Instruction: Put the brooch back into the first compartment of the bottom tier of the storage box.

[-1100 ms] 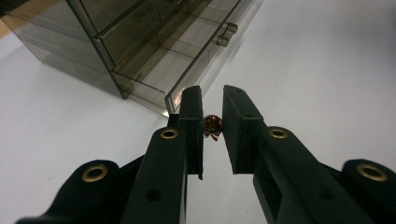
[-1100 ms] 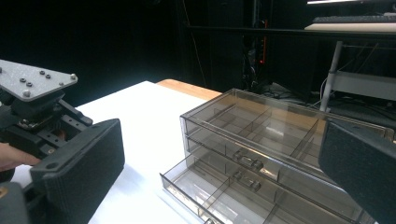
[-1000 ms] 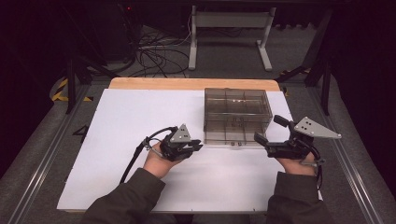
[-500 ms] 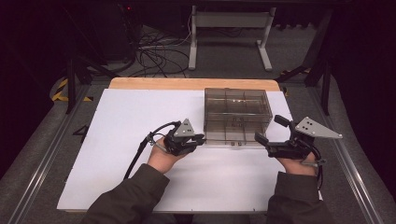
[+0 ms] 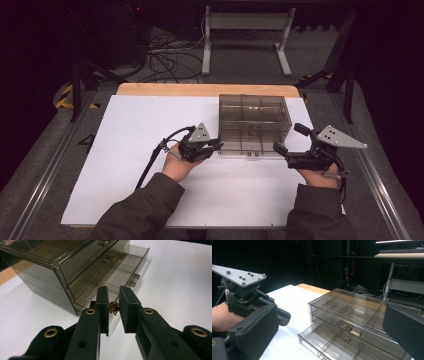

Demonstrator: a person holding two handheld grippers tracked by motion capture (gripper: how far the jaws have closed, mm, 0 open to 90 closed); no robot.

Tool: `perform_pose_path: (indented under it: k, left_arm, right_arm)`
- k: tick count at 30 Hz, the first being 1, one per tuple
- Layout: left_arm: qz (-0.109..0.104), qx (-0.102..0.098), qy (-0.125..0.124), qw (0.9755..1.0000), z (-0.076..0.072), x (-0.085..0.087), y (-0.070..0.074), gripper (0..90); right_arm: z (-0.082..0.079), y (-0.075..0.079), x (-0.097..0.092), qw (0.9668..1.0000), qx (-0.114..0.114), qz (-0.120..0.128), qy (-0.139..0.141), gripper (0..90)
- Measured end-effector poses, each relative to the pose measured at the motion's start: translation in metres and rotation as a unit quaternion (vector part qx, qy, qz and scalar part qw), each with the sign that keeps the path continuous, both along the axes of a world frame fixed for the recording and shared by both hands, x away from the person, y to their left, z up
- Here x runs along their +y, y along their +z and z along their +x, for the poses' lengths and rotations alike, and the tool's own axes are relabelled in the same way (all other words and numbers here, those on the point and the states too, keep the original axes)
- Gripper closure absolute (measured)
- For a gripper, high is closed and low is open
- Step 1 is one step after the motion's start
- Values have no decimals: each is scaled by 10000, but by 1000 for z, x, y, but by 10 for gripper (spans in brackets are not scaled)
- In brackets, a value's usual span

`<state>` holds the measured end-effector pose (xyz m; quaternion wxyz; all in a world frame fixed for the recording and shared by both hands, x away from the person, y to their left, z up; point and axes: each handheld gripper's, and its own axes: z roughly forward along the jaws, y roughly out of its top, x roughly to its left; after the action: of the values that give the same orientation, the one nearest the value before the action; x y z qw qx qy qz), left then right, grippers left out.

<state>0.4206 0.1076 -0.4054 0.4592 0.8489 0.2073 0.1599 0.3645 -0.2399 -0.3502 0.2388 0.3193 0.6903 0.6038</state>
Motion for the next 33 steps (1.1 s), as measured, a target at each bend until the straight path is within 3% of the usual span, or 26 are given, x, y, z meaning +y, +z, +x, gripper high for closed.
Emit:
perform_pose_path:
  k: [10,26,33]
  left_arm:
    - [-181,18,61,9998,8,-2,-6,788]
    - [-749,-1,148,9971,23,-7,-17,788]
    - [-820,-25,219,9964,27,-10,-22,787]
  right_arm:
    - [0,0,-1,10000,-5,7,-9,9]
    - [0,0,-3,10000,-7,32,-9,9]
    - [0,-1,-3,10000,-1,35,-8,9]
